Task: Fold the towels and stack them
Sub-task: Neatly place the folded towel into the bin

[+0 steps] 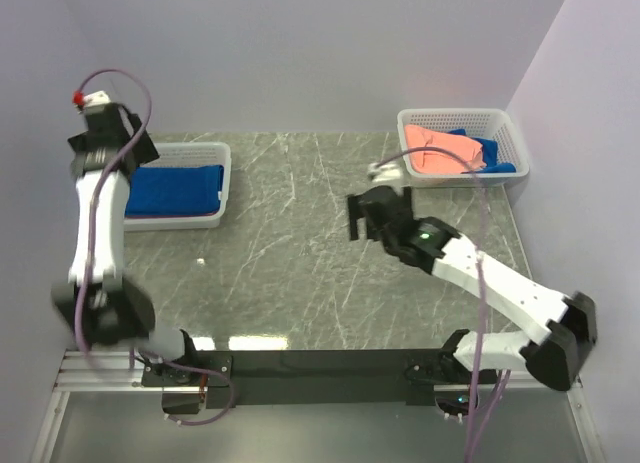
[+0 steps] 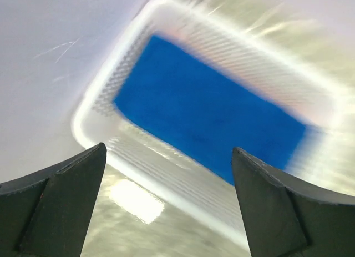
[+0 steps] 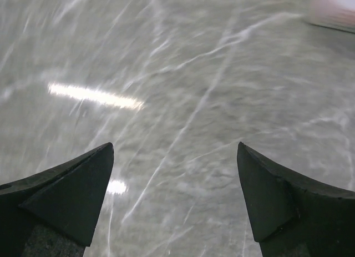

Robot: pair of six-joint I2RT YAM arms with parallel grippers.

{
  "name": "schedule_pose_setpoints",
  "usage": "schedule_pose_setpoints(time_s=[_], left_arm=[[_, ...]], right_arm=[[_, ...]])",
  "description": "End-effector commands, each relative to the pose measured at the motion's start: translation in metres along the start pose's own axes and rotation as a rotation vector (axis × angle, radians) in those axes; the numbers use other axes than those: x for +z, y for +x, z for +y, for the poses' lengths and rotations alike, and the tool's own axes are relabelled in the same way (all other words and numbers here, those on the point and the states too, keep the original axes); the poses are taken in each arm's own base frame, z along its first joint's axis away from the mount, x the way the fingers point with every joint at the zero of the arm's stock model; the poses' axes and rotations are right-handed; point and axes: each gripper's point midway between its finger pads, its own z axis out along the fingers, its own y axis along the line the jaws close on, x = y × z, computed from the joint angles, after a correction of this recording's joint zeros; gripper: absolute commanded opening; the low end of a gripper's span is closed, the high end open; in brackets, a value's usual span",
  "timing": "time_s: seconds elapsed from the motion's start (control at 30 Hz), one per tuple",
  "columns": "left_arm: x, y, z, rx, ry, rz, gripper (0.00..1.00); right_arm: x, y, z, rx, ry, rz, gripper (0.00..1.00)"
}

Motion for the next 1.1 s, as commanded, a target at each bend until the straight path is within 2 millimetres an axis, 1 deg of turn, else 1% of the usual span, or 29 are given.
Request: schedule_pose_setpoints(time_s=[0.0, 0.03, 0.07, 0.1, 0.13, 0.17, 0.2, 0.23, 0.27, 0.3, 0.33, 0.37, 0.4, 0.43, 0.47, 0.5, 0.53, 0.57, 0.6, 0.63, 0.67, 0.7, 0.77, 0.83, 0.9, 1.0, 1.03, 1.07], left_arm=[[-0.108, -0.039, -0.02, -0.209, 0.32, -0.269, 1.0], [-0.13, -0.048, -0.022, -0.235, 0.379, -0.356, 0.99], [-0.163, -0.036, -0.014, -0.27, 0.422, -0.419, 0.99], [-0.18, -0.033, -0.014, -0.273, 0.466, -0.454, 0.99], [-0.196, -0.029, -0.015, -0.267, 0.493, -0.48, 0.99], [-0.217, -0.018, -0.009, -0.262, 0.496, -0.503, 0.99], [-0.224, -0.014, 0.0, -0.268, 0.475, -0.514, 0.99], [-0.234, -0.006, -0.006, -0.251, 0.507, -0.509, 0.99], [-0.245, 0.009, -0.001, -0.244, 0.518, -0.501, 0.99], [-0.25, 0.017, 0.002, -0.245, 0.524, -0.494, 0.99], [-0.256, 0.024, 0.005, -0.25, 0.53, -0.492, 1.0], [-0.269, 0.031, 0.014, -0.275, 0.539, -0.518, 0.99], [-0.271, 0.041, 0.02, -0.281, 0.53, -0.512, 0.99], [-0.271, 0.048, 0.027, -0.289, 0.515, -0.516, 0.99], [-0.282, 0.052, 0.037, -0.309, 0.516, -0.549, 0.99], [-0.281, 0.065, 0.039, -0.3, 0.516, -0.513, 0.99], [-0.279, 0.069, 0.047, -0.321, 0.48, -0.507, 0.99], [-0.28, 0.075, 0.053, -0.355, 0.467, -0.501, 0.99], [-0.277, 0.083, 0.056, -0.366, 0.449, -0.481, 0.99], [-0.269, 0.09, 0.062, -0.383, 0.409, -0.469, 0.99], [-0.271, 0.095, 0.066, -0.418, 0.407, -0.477, 0.99], [-0.268, 0.1, 0.069, -0.428, 0.396, -0.469, 0.99], [-0.274, 0.1, 0.077, -0.485, 0.396, -0.501, 0.99], [-0.278, 0.101, 0.079, -0.521, 0.425, -0.518, 0.99], [-0.279, 0.102, 0.08, -0.547, 0.439, -0.529, 0.99], [-0.282, 0.104, 0.081, -0.589, 0.482, -0.564, 1.0], [-0.278, 0.107, 0.079, -0.593, 0.483, -0.563, 0.99], [-0.282, 0.106, 0.081, -0.612, 0.5, -0.588, 0.99]], right_arm=[[-0.018, -0.009, -0.07, 0.23, 0.197, -0.083, 0.99], [-0.021, -0.009, -0.083, 0.265, 0.221, -0.1, 1.0], [-0.033, -0.014, -0.094, 0.319, 0.225, -0.142, 1.0], [-0.035, -0.009, -0.109, 0.345, 0.259, -0.152, 1.0], [-0.041, -0.009, -0.116, 0.365, 0.27, -0.174, 1.0], [-0.055, -0.009, -0.128, 0.389, 0.292, -0.22, 1.0], [-0.061, -0.009, -0.134, 0.4, 0.302, -0.246, 1.0], [-0.067, -0.008, -0.138, 0.407, 0.307, -0.267, 1.0], [-0.083, -0.012, -0.148, 0.435, 0.312, -0.328, 1.0], [-0.085, -0.006, -0.152, 0.437, 0.323, -0.339, 1.0], [-0.09, -0.005, -0.156, 0.448, 0.322, -0.361, 1.0], [-0.102, -0.007, -0.162, 0.476, 0.309, -0.415, 1.0], [-0.101, 0.003, -0.164, 0.47, 0.312, -0.416, 1.0], [-0.103, 0.004, -0.165, 0.48, 0.302, -0.438, 1.0], [-0.112, 0.004, -0.168, 0.514, 0.285, -0.477, 1.0], [-0.11, 0.011, -0.168, 0.515, 0.279, -0.478, 1.0], [-0.118, 0.008, -0.169, 0.534, 0.251, -0.522, 1.0], [-0.117, 0.013, -0.169, 0.523, 0.245, -0.523, 1.0], [-0.12, 0.014, -0.171, 0.528, 0.247, -0.534, 1.0], [-0.125, 0.013, -0.173, 0.539, 0.242, -0.558, 1.0], [-0.125, 0.015, -0.175, 0.527, 0.247, -0.564, 1.0], [-0.127, 0.017, -0.177, 0.528, 0.252, -0.571, 1.0], [-0.133, 0.015, -0.178, 0.522, 0.235, -0.595, 1.0], [-0.14, 0.011, -0.173, 0.508, 0.181, -0.619, 0.99], [-0.147, 0.008, -0.175, 0.499, 0.174, -0.633, 0.98], [-0.152, 0.013, -0.18, 0.497, 0.189, -0.643, 0.98], [-0.155, 0.014, -0.182, 0.507, 0.191, -0.655, 0.98], [-0.154, 0.014, -0.181, 0.503, 0.179, -0.655, 0.97]])
